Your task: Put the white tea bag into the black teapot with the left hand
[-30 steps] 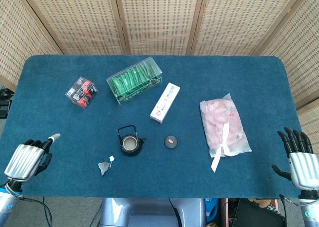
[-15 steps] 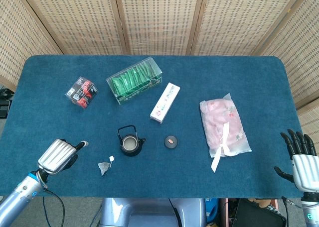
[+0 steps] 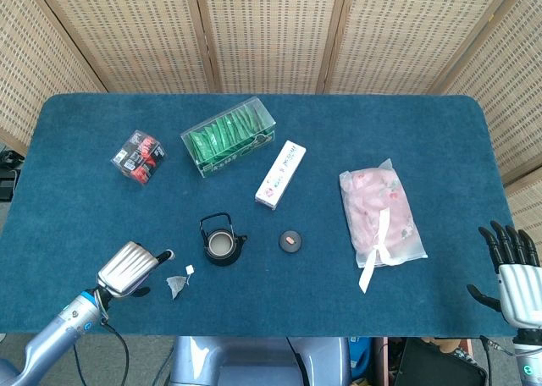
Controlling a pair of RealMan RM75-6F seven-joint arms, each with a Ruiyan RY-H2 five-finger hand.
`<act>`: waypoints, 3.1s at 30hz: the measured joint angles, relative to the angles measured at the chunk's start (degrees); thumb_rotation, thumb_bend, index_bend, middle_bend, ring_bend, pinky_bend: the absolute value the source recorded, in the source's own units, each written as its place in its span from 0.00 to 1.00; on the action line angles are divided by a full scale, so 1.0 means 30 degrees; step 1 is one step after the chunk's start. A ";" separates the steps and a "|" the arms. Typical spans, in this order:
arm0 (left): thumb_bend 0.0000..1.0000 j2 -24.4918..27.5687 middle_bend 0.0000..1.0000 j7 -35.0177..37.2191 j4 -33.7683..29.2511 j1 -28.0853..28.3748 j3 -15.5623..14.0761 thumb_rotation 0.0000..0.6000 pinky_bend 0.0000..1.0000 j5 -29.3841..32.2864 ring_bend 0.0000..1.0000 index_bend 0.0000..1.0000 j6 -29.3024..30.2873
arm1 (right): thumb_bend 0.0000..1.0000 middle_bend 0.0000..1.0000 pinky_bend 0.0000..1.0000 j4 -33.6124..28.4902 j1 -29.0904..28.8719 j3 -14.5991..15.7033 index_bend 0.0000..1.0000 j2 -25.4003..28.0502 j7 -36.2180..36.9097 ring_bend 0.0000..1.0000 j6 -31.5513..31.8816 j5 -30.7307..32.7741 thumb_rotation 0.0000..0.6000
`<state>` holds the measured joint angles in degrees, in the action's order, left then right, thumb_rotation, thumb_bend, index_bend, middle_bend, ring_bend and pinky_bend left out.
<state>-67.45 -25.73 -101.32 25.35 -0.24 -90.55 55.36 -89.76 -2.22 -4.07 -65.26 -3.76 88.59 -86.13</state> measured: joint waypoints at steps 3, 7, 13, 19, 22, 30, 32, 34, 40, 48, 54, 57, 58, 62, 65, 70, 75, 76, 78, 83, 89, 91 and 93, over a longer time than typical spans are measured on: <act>0.13 -0.0338 0.80 -0.0238 0.0103 0.0063 -0.0074 1.00 0.67 0.0449 0.77 0.31 -0.0085 | 0.17 0.12 0.08 0.0015 0.0014 0.0003 0.12 0.0003 0.0019 0.03 -0.0007 0.0012 1.00; 0.17 -0.0532 0.81 -0.0284 0.0143 0.0245 -0.0194 1.00 0.67 0.0884 0.78 0.31 -0.0562 | 0.17 0.12 0.08 0.0036 0.0042 0.0009 0.12 0.0020 0.0048 0.03 0.0010 -0.0005 1.00; 0.48 -0.0524 0.82 -0.0470 -0.0298 0.0878 -0.0383 1.00 0.67 0.2268 0.78 0.31 -0.2136 | 0.17 0.12 0.08 0.0110 0.0102 0.0045 0.12 -0.0004 0.0135 0.03 -0.0051 0.0067 1.00; 0.68 -0.0440 0.82 -0.0759 -0.0919 0.1726 -0.0447 1.00 0.68 0.3710 0.79 0.31 -0.3243 | 0.17 0.12 0.08 0.0195 0.0174 0.0071 0.12 -0.0027 0.0251 0.03 -0.0077 0.0129 1.00; 0.75 -0.0504 0.82 -0.0797 -0.1024 0.1927 -0.0474 1.00 0.68 0.4073 0.79 0.31 -0.3396 | 0.17 0.12 0.08 0.0229 0.0199 0.0084 0.12 -0.0041 0.0295 0.03 -0.0112 0.0172 1.00; 0.83 -0.0948 0.83 -0.0877 -0.0742 0.2496 -0.0508 1.00 0.68 0.5073 0.79 0.31 -0.3736 | 0.17 0.12 0.08 0.0342 0.0256 0.0111 0.12 -0.0089 0.0454 0.03 -0.0210 0.0263 1.00; 0.83 -0.1117 0.84 -0.0848 -0.0582 0.2650 -0.0501 1.00 0.68 0.5388 0.79 0.31 -0.3830 | 0.17 0.12 0.08 0.0364 0.0266 0.0116 0.12 -0.0099 0.0474 0.03 -0.0242 0.0289 1.00; 0.83 -0.1255 0.84 -0.0818 -0.0434 0.2788 -0.0498 1.00 0.68 0.5673 0.79 0.31 -0.3948 | 0.17 0.12 0.08 0.0381 0.0278 0.0124 0.12 -0.0108 0.0497 0.03 -0.0265 0.0307 1.00; 0.83 -0.1812 0.84 -0.0527 0.0179 0.3314 -0.0525 1.00 0.68 0.6501 0.79 0.31 -0.4421 | 0.17 0.12 0.08 0.0361 0.0345 0.0126 0.12 -0.0093 0.0481 0.03 -0.0225 0.0337 1.00; 0.83 -0.2021 0.84 -0.0718 0.0532 0.3521 -0.0706 1.00 0.68 0.7026 0.79 0.31 -0.4110 | 0.17 0.12 0.08 0.0340 0.0420 0.0124 0.12 -0.0069 0.0512 0.03 -0.0173 0.0351 1.00; 0.83 -0.1879 0.84 -0.1034 0.0570 0.3581 -0.0917 1.00 0.68 0.7702 0.79 0.31 -0.3706 | 0.17 0.12 0.08 0.0385 0.0414 0.0125 0.12 -0.0115 0.0578 0.03 -0.0199 0.0314 1.00; 0.83 -0.1855 0.84 -0.0844 0.0547 0.3565 -0.0932 1.00 0.68 0.7697 0.79 0.31 -0.3577 | 0.17 0.12 0.08 0.0420 0.0420 0.0127 0.12 -0.0129 0.0599 0.03 -0.0204 0.0309 1.00; 0.83 -0.1848 0.84 -0.0724 0.0530 0.3556 -0.0933 1.00 0.68 0.7675 0.79 0.31 -0.3550 | 0.17 0.12 0.08 0.0422 0.0425 0.0128 0.12 -0.0130 0.0605 0.03 -0.0204 0.0310 1.00; 0.83 -0.1837 0.84 -0.0209 0.0427 0.3565 -0.0951 1.00 0.68 0.7371 0.79 0.31 -0.3426 | 0.17 0.12 0.08 0.0463 0.0440 0.0113 0.12 -0.0128 0.0652 0.03 -0.0246 0.0381 1.00; 0.83 -0.1956 0.84 0.0206 0.0400 0.3671 -0.0999 1.00 0.68 0.7153 0.79 0.31 -0.3563 | 0.17 0.12 0.08 0.0517 0.0454 0.0108 0.12 -0.0127 0.0707 0.03 -0.0263 0.0406 1.00; 0.83 -0.2345 0.84 0.0259 0.0478 0.3998 -0.1156 1.00 0.68 0.7164 0.79 0.31 -0.4012 | 0.17 0.12 0.08 0.0614 0.0547 0.0120 0.12 -0.0142 0.0844 0.03 -0.0226 0.0470 1.00; 0.83 -0.2692 0.84 -0.0165 0.0753 0.4178 -0.1324 1.00 0.68 0.7517 0.79 0.31 -0.4036 | 0.17 0.12 0.08 0.0680 0.0621 0.0127 0.12 -0.0158 0.0944 0.03 -0.0157 0.0479 1.00; 0.83 -0.2738 0.84 -0.0275 0.0794 0.4190 -0.1347 1.00 0.68 0.7584 0.79 0.31 -0.3971 | 0.17 0.12 0.08 0.0686 0.0632 0.0124 0.12 -0.0155 0.0958 0.03 -0.0140 0.0472 1.00; 0.83 -0.2815 0.84 -0.0457 0.0851 0.4193 -0.1387 1.00 0.68 0.7750 0.79 0.31 -0.3783 | 0.17 0.12 0.08 0.0701 0.0642 0.0129 0.12 -0.0149 0.0972 0.03 -0.0139 0.0469 1.00; 0.83 -0.2805 0.84 -0.0658 0.0852 0.4133 -0.1444 1.00 0.68 0.8042 0.79 0.31 -0.3367 | 0.17 0.12 0.08 0.0706 0.0661 0.0140 0.12 -0.0150 0.0993 0.03 -0.0141 0.0448 1.00; 0.83 -0.2520 0.84 -0.0773 0.0986 0.4002 -0.1558 1.00 0.68 0.8522 0.79 0.31 -0.2948 | 0.17 0.12 0.08 0.0662 0.0654 0.0132 0.12 -0.0167 0.0944 0.03 -0.0142 0.0409 1.00; 0.83 -0.2438 0.84 -0.0756 0.1095 0.3956 -0.1584 1.00 0.68 0.8674 0.79 0.31 -0.2853 | 0.17 0.12 0.08 0.0640 0.0663 0.0130 0.12 -0.0157 0.0923 0.03 -0.0130 0.0406 1.00; 0.83 -0.2344 0.84 -0.0721 0.1265 0.3925 -0.1622 1.00 0.68 0.8903 0.79 0.31 -0.2844 | 0.17 0.12 0.08 0.0598 0.0681 0.0120 0.12 -0.0143 0.0890 0.03 -0.0082 0.0397 1.00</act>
<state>-74.49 -27.90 -97.52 37.13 -5.11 -63.84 46.83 -87.97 -0.18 -3.71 -65.69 -1.09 88.35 -84.93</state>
